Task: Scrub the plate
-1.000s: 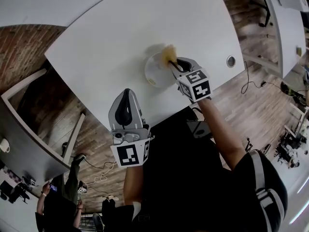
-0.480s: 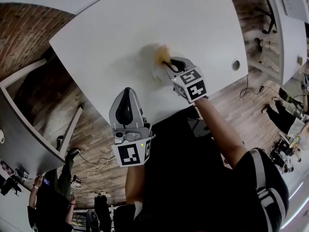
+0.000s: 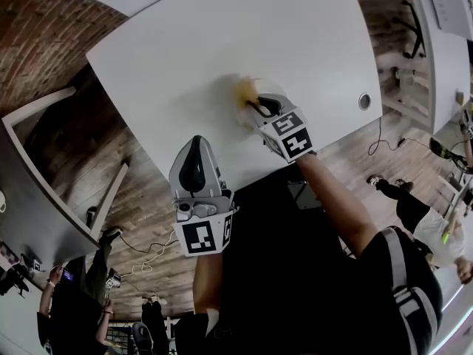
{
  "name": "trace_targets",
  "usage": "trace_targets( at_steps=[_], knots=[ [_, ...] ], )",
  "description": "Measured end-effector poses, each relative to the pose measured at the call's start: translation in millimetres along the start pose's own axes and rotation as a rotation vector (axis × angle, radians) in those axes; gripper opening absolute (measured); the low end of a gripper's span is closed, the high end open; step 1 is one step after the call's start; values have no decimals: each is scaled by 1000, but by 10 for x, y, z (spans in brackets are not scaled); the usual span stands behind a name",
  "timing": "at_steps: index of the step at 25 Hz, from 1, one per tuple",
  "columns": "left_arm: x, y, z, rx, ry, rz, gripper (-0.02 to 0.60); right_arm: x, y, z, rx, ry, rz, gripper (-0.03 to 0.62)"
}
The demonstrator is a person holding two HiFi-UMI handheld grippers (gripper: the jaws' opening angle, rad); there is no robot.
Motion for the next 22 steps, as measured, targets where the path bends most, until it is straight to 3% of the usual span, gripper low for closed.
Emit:
trace_targets(
  at_steps=[13, 22],
  knots=[
    [76, 51, -115, -18, 5, 5, 4, 351, -115, 46, 27, 57, -26, 61],
    [-36, 114, -131, -37, -2, 15, 5, 371, -89, -74, 3, 74, -37, 61]
  ],
)
Point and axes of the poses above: the fingertips, and each gripper's own axes: z forward along the fingers, x to its left, y out of its top, the point moved 8 cm from there along -z, backward along the fingers, and after that the axes turned 4 degrees about z, right-handed, at the moved point
